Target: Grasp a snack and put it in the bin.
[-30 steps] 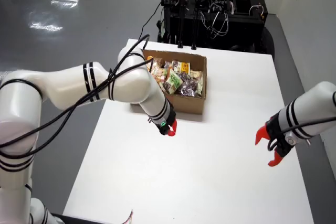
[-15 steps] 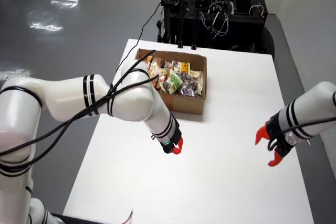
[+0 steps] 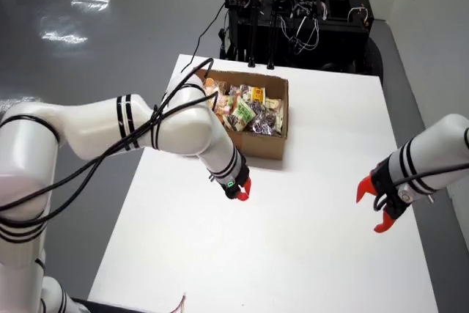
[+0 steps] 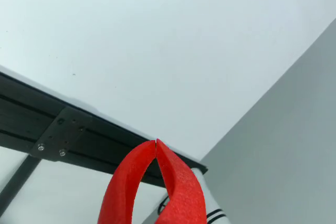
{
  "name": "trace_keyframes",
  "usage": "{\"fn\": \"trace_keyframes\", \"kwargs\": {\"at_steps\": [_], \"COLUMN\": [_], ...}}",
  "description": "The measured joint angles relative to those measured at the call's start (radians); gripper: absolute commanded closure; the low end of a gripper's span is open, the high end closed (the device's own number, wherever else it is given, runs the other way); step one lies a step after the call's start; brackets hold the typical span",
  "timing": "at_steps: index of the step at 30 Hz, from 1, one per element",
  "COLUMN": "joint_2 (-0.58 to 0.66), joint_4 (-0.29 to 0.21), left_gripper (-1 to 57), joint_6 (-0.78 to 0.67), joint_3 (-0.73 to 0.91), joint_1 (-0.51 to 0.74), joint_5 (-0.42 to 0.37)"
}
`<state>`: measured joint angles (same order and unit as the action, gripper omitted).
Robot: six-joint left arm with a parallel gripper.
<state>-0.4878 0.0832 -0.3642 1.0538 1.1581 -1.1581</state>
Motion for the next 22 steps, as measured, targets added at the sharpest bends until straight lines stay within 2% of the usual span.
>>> {"fn": "trace_keyframes", "kwargs": {"at_steps": [11, 22], "joint_2": [0.0, 0.0], "joint_4": [0.002, 0.003], "left_gripper": [56.3, 56.3], "joint_6": [0.009, 0.011], "joint_3": [0.0, 0.0], "joint_1": [-0.056, -0.026], "joint_5": [0.0, 0.001]}}
